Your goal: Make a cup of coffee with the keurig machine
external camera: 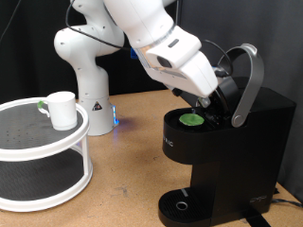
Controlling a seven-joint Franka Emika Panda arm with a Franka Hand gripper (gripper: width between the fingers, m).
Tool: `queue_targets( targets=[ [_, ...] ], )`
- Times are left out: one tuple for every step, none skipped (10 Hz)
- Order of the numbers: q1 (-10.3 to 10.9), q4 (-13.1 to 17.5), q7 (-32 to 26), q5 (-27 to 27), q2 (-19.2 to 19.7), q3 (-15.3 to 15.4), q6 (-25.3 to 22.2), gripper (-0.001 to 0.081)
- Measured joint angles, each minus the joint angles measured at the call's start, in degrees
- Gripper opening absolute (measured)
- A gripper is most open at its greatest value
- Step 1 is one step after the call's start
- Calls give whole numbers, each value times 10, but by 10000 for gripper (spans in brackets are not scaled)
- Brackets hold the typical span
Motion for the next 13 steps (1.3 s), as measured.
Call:
queue_targets(
  targets=[
    [-3, -4, 2, -2, -9, -2, 5, 805],
    [-4, -15, 2, -3, -21, -2, 15, 805],
    [-4, -15, 2, -3, -19, -2, 14, 805],
    [-4, -16, 2, 5, -19, -3, 17, 805],
    [-4, -21, -3, 29, -22, -4, 31, 805],
    [-5, -29, -5, 57, -30, -6, 46, 805],
    [-7, -38, -2, 80, -42, -8, 61, 805],
    [-10, -45, 6, 92, -56, -11, 65, 805],
    [-15, -49, 21, 94, -68, -15, 61, 805],
    [-19, -49, 38, 94, -78, -20, 47, 805],
    [-25, -46, 53, 90, -87, -25, 23, 805],
    [-31, -40, 61, 89, -95, -30, 2, 805],
    [-36, -34, 62, 82, -101, -34, -17, 805]
  ],
)
